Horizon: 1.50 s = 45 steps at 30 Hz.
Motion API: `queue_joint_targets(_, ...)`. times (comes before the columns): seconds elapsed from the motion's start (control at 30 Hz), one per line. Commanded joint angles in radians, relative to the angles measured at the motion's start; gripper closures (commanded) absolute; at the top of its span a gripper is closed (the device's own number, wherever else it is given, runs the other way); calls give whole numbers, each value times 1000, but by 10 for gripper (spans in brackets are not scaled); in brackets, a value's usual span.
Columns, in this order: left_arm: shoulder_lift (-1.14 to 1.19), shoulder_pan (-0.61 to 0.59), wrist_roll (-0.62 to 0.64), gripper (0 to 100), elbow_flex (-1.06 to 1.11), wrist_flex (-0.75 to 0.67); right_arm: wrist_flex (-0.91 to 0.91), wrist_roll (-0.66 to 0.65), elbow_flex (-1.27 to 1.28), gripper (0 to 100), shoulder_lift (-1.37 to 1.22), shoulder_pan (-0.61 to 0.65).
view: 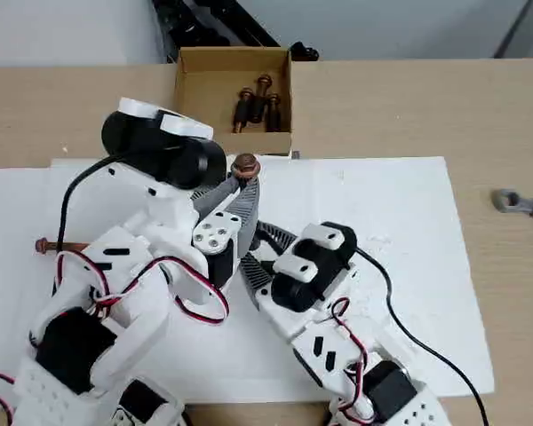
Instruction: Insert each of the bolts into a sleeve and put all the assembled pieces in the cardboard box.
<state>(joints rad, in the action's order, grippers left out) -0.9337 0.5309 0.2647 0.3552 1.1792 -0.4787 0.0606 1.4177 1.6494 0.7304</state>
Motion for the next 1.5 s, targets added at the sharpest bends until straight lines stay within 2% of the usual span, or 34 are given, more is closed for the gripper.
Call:
queue_joint_targets(0.0,-5,-34,-8,994,-8,-9,27,11,-54,997,12,-12)
queue_joint_targets(0.3,-6,-61,34,994,41,-40,21,77,-57,996,12,-8)
queue_joint_targets(0.7,-5,-15,37,994,33,-64,19,77,-52,996,10,-7)
queue_joint_targets(1.47,-5,-17,54,994,108,-68,19,77,-57,996,8,-7)
